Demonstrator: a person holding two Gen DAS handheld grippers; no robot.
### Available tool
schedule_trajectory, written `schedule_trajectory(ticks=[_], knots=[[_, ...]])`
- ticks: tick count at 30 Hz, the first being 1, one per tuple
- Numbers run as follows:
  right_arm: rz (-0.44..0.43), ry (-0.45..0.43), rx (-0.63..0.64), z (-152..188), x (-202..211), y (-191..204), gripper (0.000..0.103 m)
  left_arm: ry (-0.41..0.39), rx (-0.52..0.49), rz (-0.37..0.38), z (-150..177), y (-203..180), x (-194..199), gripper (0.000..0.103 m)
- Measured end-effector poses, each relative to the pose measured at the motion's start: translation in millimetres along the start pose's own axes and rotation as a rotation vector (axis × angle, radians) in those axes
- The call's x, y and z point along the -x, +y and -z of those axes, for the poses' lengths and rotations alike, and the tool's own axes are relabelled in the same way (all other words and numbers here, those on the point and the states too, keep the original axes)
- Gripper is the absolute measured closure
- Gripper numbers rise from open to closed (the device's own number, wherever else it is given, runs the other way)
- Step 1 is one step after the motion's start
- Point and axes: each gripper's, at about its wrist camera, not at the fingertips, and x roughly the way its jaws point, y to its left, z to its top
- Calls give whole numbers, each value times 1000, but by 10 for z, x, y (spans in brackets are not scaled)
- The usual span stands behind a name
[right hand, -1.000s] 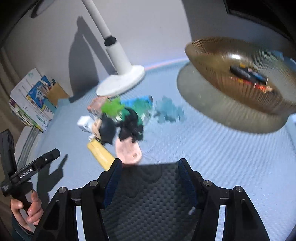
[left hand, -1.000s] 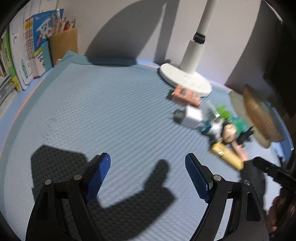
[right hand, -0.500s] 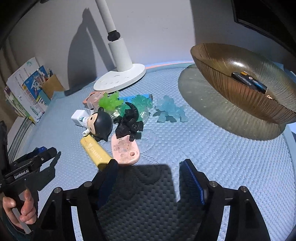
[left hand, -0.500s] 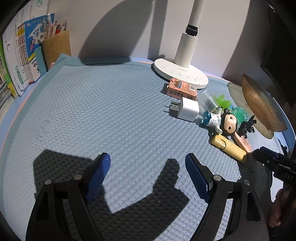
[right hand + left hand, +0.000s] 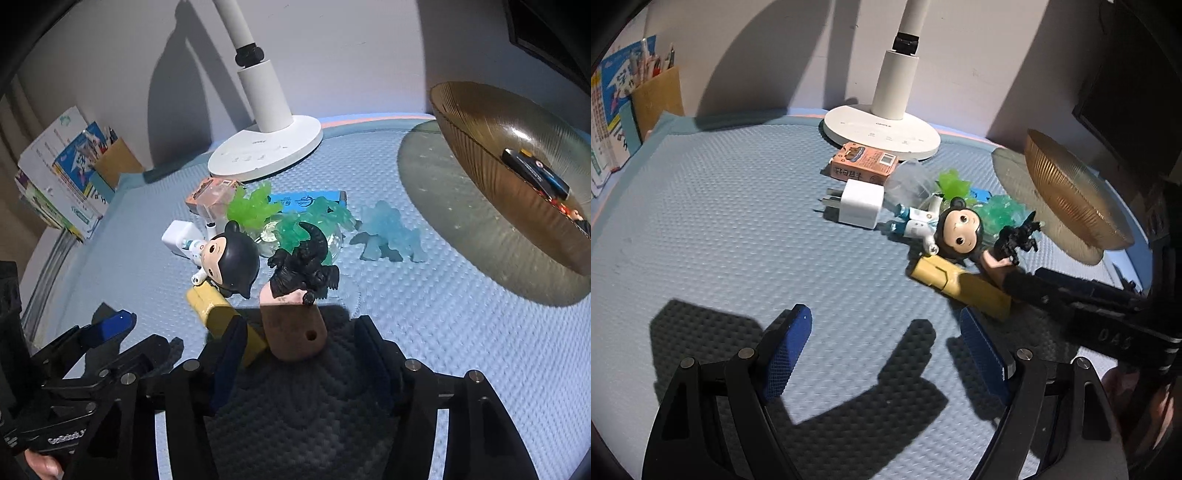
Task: Organize rigid objects
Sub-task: 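Grasp the yellow USB stick with the left gripper while the right grasps the pink keychain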
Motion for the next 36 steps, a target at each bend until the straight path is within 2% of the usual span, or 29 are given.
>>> schedule_trajectory(ticks=[5,9,11,12,16,20,23,25,28,32,35,36], knots=[[24,-3,30,-29,-46,21,46,-51,31,-9,38,78,20,23],[64,-21,70,-29,-75,95,46,-76,80,32,47,182,61,23],[102,-26,92,-34,-91,143,51,-73,88,41,47,205,55,23],[116,-23,108,-31,-106,162,57,-72,92,43,45,213,56,23],[167,-16,170,0,-130,234,65,-78,110,59,39,253,71,23],[112,8,221,87,-88,367,66,-56,147,67,37,314,51,23],[32,26,230,250,-17,540,67,-45,159,85,49,347,74,23],[5,29,227,346,29,610,67,-31,137,82,66,316,83,23],[39,21,202,467,104,582,67,-8,78,88,77,199,69,23],[175,-27,146,492,286,295,67,27,-64,49,80,-68,-22,23],[178,-44,69,486,395,27,67,47,-177,-9,80,-279,-127,24],[176,-43,47,483,401,-20,67,46,-194,-19,73,-315,-147,28]])
